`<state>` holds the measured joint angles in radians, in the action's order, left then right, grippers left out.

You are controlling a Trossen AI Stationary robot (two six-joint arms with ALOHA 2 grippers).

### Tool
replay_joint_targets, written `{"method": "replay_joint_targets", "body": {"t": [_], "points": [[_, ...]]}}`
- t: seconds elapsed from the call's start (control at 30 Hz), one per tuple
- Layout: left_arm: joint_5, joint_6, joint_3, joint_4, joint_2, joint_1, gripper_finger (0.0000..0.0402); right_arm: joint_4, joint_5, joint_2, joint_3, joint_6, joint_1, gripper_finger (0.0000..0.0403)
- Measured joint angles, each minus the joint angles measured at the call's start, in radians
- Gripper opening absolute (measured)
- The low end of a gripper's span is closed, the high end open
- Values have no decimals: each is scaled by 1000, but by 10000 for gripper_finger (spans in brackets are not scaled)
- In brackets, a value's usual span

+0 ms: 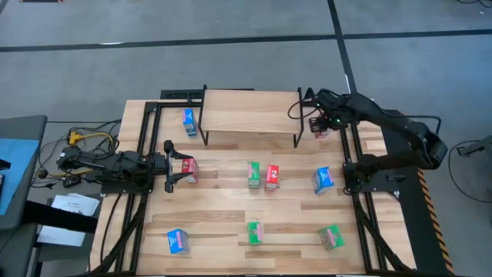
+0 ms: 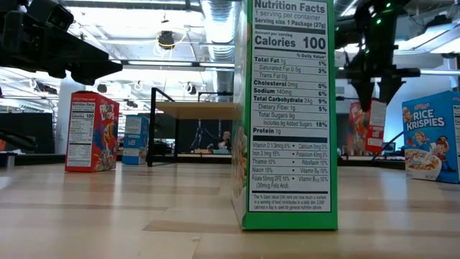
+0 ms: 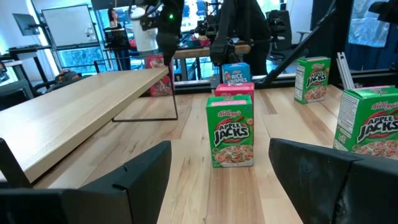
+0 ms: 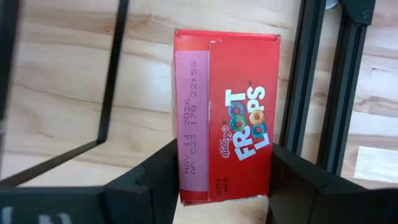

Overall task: Stack cereal on shelf
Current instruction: Put the top red cereal box on the shelf

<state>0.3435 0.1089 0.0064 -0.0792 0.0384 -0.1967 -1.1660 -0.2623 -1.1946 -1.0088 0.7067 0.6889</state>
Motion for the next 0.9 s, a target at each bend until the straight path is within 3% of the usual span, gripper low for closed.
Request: {"method": "replay_joint_targets", "body": {"t": [0.4, 0.73, 0.9], "points": [[0, 0, 0, 0, 0, 0, 262, -18, 2, 157, -9, 45, -66, 221], [0, 0, 0, 0, 0, 0, 262, -38, -2, 189, -168, 54, -124, 221], [0, 0, 0, 0, 0, 0, 263, -39, -54, 188, -249, 44, -126, 221]]}}
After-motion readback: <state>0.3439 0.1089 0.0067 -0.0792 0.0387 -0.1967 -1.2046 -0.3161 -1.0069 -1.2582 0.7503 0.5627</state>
